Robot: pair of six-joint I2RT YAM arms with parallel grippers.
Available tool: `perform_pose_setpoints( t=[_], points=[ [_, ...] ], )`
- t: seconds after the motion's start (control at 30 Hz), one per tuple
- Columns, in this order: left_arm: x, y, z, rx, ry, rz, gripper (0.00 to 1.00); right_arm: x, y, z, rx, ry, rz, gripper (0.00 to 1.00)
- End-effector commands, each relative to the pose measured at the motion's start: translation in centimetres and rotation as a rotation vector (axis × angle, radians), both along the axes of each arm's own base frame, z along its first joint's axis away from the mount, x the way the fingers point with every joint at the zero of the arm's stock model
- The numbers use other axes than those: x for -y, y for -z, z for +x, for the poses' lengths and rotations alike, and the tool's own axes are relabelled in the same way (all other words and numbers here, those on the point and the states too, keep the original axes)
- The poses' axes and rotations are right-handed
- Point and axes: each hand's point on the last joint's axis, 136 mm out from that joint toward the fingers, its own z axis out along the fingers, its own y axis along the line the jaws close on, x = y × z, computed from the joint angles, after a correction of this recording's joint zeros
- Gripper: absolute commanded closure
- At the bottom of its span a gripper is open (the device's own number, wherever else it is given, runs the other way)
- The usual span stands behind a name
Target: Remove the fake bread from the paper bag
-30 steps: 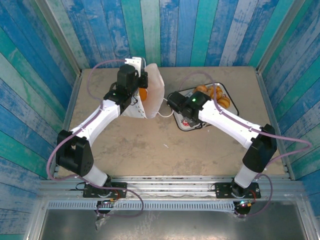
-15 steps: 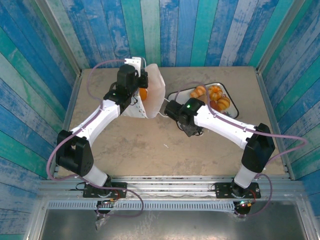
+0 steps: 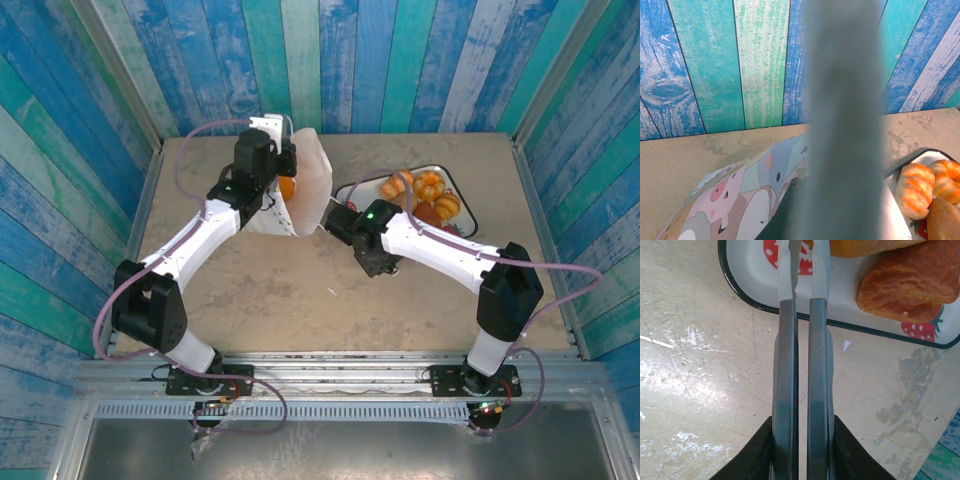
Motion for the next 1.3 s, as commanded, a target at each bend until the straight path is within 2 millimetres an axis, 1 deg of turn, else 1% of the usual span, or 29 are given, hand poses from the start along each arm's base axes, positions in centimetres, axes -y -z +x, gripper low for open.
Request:
perform_pose_setpoints(
  t=[0.0,0.2,0.27,0.4,0.53,0.63,0.77,0.93,1.07,1.17,1.27],
  points=[
    [-0.5,-2.1,-1.1,0.038,0.000,-0.025,1.00,-0.3,0.1,-0.8,-0.028,0.007,0.027,0.70],
    [-0.4,-1.9,-1.0,0.035,0.002,-0.026,1.00,-0.9,-0.3,-1.5,-0.047,-0.005,0.085,0.65],
    [-0.4,-2.1,-1.0,0.037,0.001,-0.027,1.00,-0.9,-0.4,-1.6,-0.049,-0.005,0.093,0.65],
    [-0.5,-2.1,-1.0,0.038,0.000,-0.025,1.00,-1.0,-0.7,-1.8,-0.052,-0.010,0.109,0.69],
    [-0.4,-2.1,-1.0,0.038,0.000,-0.023,1.00,-0.9,-1.7,-1.8,-0.040,-0.002,0.124,0.71],
    [-0.5,-2.1,-1.0,0.040,0.002,-0.018,1.00,-0.5,-2.9,-1.7,-0.021,0.014,0.144,0.73],
    [-0.5,-2.2,-1.3,0.048,0.009,-0.001,1.00,0.5,-4.8,-1.3,0.014,0.054,0.203,0.75],
    [0.1,-2.6,-1.8,0.094,0.068,0.046,1.00,2.0,-7.1,-0.8,0.037,0.124,0.337,0.76],
    [0.9,-2.7,-1.9,0.131,0.130,0.100,1.00,2.7,-9.5,-0.3,0.071,0.160,0.471,0.76],
    [1.8,-2.8,-2.0,0.151,0.192,0.131,1.00,2.4,-11.7,-0.1,0.096,0.165,0.601,0.76],
    [2.6,-2.5,-2.2,0.171,0.245,0.150,1.00,0.8,-13.5,0.0,0.114,0.126,0.739,0.76]
  ],
)
